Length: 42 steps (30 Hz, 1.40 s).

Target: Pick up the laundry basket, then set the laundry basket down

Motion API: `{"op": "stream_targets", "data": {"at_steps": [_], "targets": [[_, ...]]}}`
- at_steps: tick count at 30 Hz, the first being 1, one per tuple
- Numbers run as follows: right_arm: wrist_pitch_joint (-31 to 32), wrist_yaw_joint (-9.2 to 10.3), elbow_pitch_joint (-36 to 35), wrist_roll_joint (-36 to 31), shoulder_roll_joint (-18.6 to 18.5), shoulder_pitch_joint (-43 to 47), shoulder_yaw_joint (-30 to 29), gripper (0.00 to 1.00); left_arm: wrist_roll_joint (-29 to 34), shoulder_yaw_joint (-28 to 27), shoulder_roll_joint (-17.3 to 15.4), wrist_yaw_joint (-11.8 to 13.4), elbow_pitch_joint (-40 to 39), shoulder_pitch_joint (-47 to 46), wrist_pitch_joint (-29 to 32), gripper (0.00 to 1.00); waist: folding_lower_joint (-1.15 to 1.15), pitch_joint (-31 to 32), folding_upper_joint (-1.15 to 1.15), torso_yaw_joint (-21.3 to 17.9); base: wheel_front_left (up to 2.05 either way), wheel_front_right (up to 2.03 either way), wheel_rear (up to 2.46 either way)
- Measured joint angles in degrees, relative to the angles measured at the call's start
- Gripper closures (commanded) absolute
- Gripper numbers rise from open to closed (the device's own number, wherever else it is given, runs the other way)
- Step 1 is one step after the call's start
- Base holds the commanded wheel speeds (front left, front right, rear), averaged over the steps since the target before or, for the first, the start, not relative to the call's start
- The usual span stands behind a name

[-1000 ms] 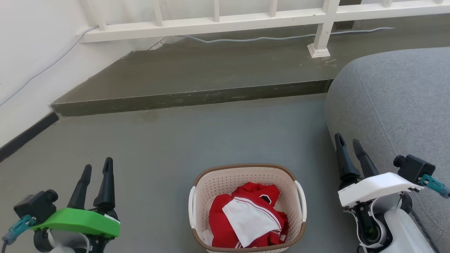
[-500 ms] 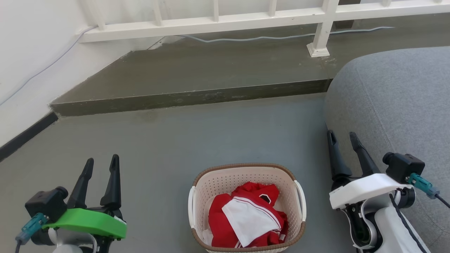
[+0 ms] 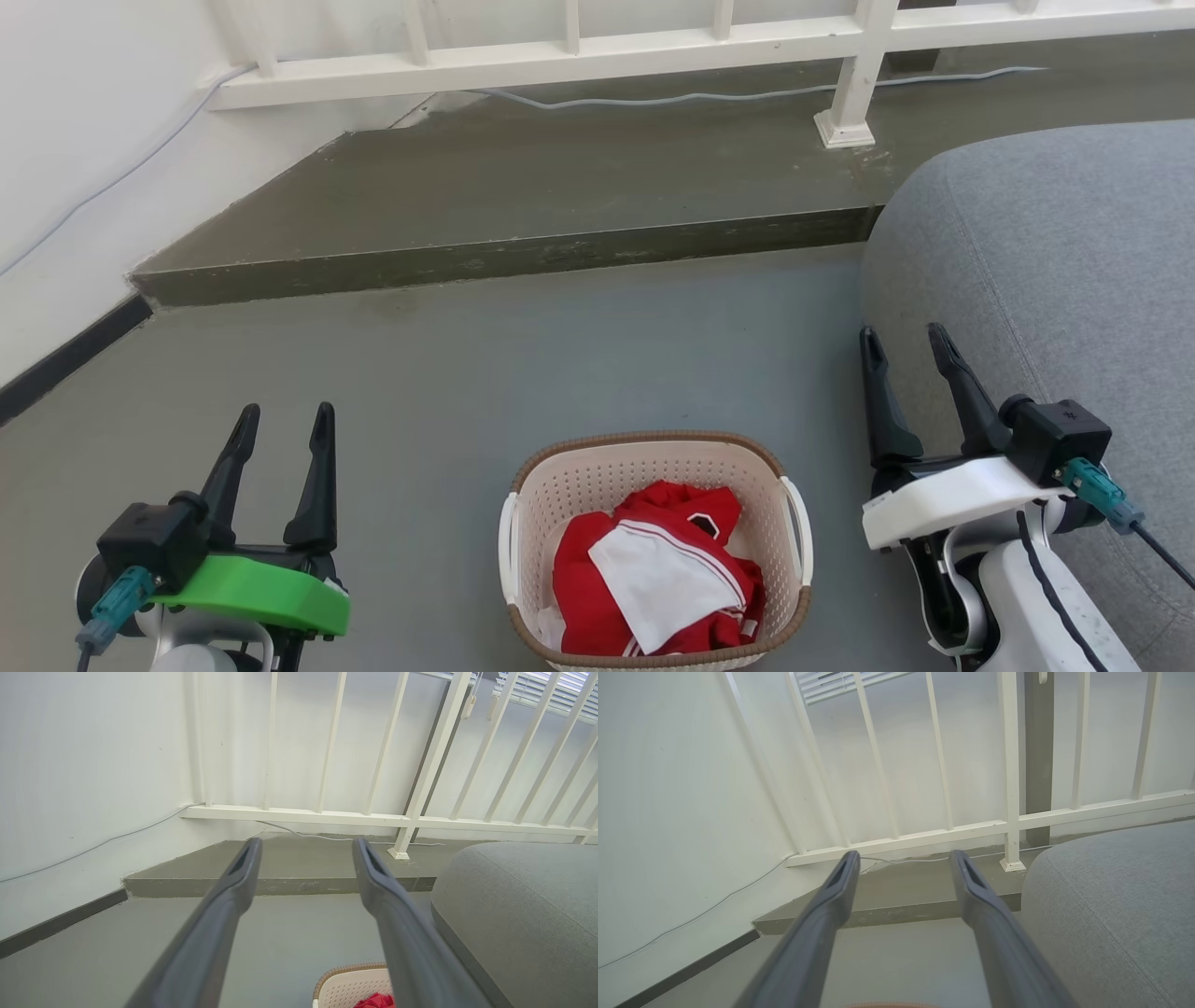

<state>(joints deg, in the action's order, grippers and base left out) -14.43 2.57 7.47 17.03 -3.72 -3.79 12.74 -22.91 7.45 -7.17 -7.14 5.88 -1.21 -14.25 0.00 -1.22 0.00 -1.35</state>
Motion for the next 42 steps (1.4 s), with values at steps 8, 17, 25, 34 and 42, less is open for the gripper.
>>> {"op": "stream_targets", "data": {"at_steps": [8, 17, 25, 34, 42], "targets": [[0.0, -0.01, 0.0, -0.04, 0.13, -0.15, -0.16, 0.0, 0.0, -0.04, 0.01, 0.0, 0.0, -0.01, 0.0, 0.0, 0.0, 0.01, 0.0, 0.05, 0.0, 0.0, 0.0], [0.0, -0.03, 0.0, -0.48, 0.22, -0.15, -0.89, 0.0, 0.0, -0.12, 0.04, 0.0, -0.24, -0.02, 0.0, 0.0, 0.0, -0.13, 0.0, 0.07, 0.0, 0.0, 0.0], [-0.01, -0.31, 0.0, -0.55, 0.32, -0.15, -0.98, 0.0, 0.0, -0.43, 0.05, 0.0, -0.71, -0.01, 0.0, 0.0, 0.0, -0.64, 0.0, -0.07, 0.0, 0.0, 0.0], [-0.01, -0.45, 0.01, -1.07, 0.48, -0.15, -0.99, 0.0, -0.08, -0.7, -0.07, 0.0, -1.46, -0.02, -0.01, 0.0, 0.0, -3.29, 0.0, -0.76, 0.0, 0.0, 0.0], [-0.01, 0.43, -0.01, -1.52, 0.58, -0.32, -1.03, 0.0, -0.69, -0.33, -1.77, 0.0, -2.67, -0.66, -0.01, 0.0, 0.0, -7.1, 0.0, -1.55, 0.0, 0.0, 0.0]]}}
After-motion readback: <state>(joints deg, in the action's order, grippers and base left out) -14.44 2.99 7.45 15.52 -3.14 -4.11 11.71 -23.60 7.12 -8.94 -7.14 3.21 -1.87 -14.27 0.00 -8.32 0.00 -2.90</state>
